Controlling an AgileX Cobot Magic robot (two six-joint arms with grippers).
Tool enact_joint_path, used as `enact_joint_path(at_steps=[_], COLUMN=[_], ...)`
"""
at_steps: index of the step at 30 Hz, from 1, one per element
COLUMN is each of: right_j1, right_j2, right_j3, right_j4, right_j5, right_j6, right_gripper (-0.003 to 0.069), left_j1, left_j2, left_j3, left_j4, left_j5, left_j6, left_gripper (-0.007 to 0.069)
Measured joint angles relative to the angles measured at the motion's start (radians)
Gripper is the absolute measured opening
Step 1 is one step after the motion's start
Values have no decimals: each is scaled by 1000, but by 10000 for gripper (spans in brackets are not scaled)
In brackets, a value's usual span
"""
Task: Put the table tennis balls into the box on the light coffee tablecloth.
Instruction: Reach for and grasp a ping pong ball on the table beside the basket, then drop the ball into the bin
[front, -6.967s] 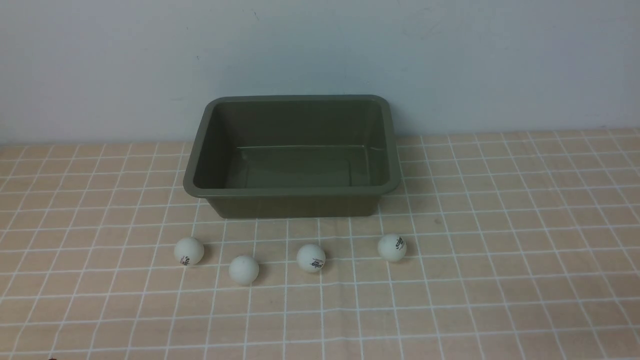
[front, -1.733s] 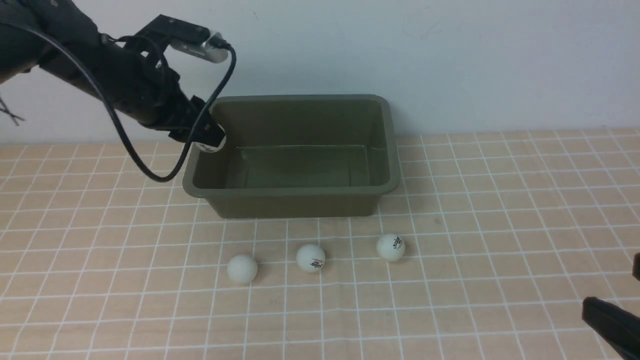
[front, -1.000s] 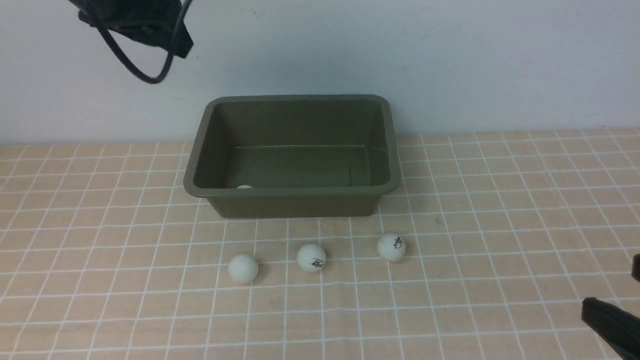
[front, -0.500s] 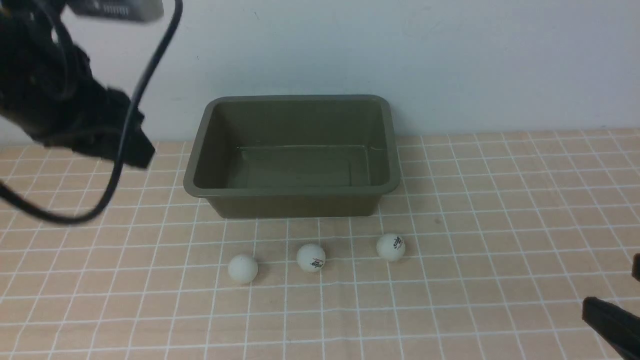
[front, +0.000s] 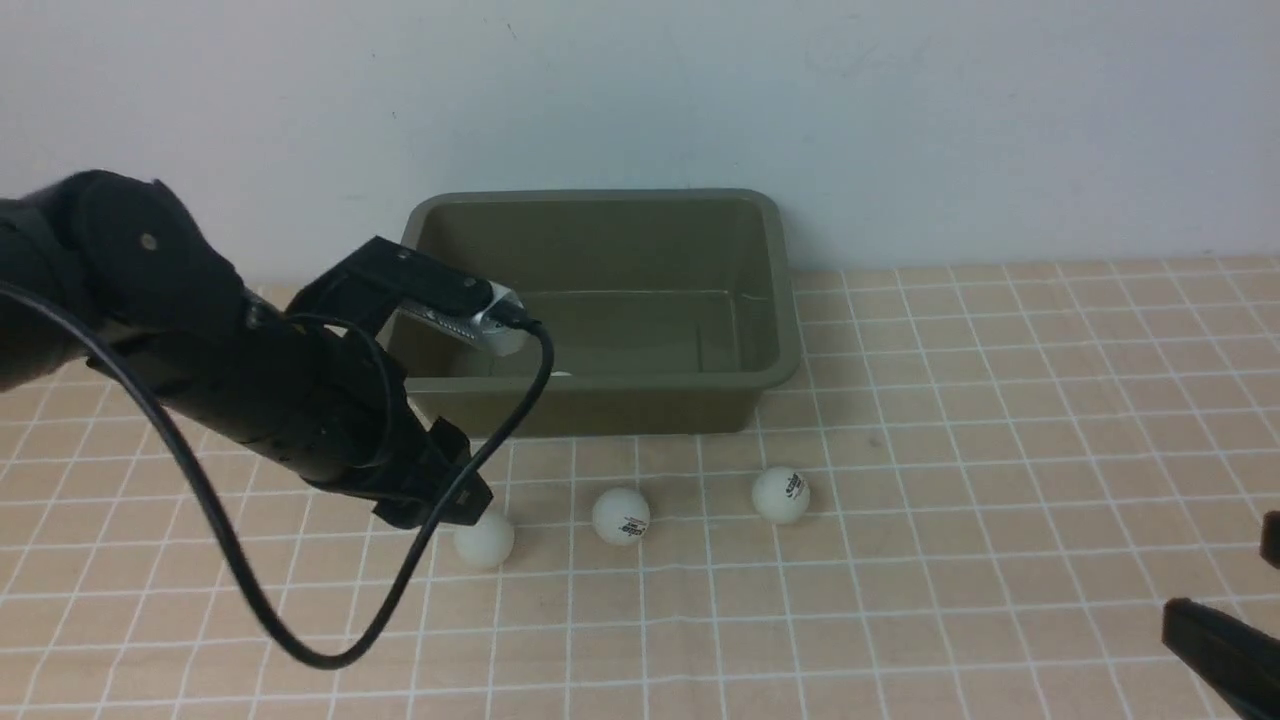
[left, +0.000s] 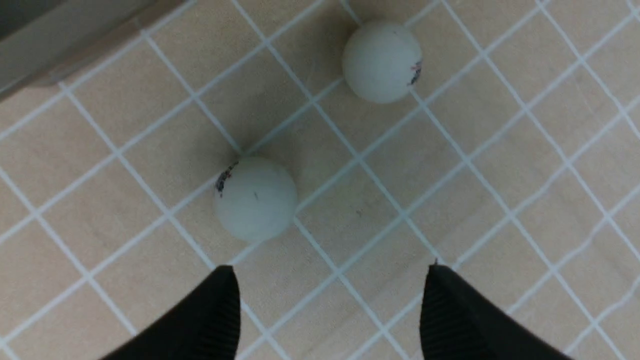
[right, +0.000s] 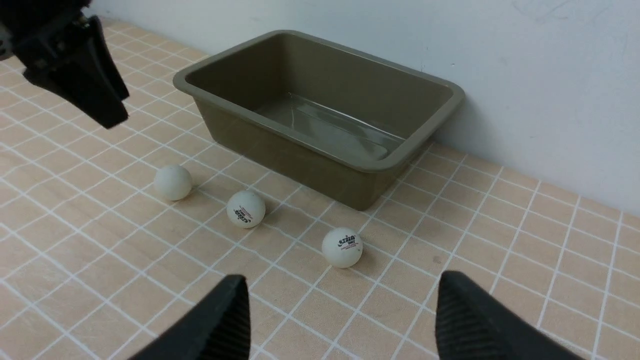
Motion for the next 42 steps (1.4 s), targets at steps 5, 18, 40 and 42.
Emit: enact_joint_path(at_steps=[5, 18, 40, 42], right_j1=[0, 0, 0, 0], right_j2=[0, 0, 0, 0], right_j3=[0, 0, 0, 0], right_j4=[0, 0, 0, 0], right_j5=[7, 7, 10, 15], right_j6=[0, 0, 0, 0], right_gripper=[456, 456, 441, 440], left_j1=[-1, -1, 1, 11], left_j2=[99, 263, 237, 258], left_j3=[0, 0, -273, -321], left_j4=[-10, -42, -473, -476], left_j5=[-52, -228, -65, -89], left_j6=[6, 43, 395, 402], left_gripper=[414, 414, 318, 318])
